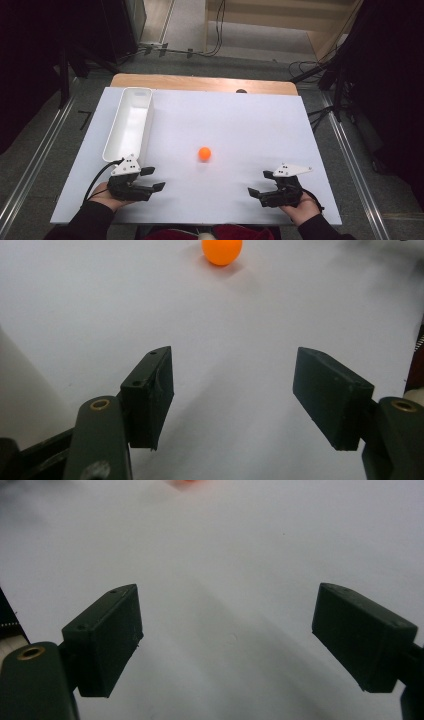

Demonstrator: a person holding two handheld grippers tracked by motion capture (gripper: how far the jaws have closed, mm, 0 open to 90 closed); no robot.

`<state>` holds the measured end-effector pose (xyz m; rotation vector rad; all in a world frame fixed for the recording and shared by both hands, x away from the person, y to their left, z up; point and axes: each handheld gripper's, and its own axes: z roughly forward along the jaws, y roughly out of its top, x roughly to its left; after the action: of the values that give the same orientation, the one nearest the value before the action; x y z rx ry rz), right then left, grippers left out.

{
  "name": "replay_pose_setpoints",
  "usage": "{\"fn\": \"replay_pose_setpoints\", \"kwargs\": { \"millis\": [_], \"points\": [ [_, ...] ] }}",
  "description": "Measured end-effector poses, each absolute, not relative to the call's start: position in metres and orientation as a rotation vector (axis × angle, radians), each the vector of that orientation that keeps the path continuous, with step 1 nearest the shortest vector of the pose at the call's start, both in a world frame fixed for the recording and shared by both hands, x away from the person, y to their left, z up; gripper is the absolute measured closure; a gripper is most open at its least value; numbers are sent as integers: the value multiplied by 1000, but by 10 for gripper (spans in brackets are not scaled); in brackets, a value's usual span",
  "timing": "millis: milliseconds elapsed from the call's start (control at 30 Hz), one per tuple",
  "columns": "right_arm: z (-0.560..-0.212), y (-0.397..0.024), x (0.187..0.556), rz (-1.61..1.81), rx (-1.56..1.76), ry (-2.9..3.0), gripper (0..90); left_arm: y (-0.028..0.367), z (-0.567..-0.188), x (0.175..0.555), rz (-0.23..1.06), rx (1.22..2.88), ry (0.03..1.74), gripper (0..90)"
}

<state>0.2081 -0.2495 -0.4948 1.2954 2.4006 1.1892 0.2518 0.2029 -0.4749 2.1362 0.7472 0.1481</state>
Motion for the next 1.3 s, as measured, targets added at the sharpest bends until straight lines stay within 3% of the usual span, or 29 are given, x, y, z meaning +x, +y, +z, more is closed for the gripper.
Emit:
{"fn": "replay_pose_setpoints", "kwargs": {
  "millis": [1300],
  "points": [
    [-495,-246,210,1184,1291,2409,115,198,-475,250,137,2142,737,329]
  ]
}}
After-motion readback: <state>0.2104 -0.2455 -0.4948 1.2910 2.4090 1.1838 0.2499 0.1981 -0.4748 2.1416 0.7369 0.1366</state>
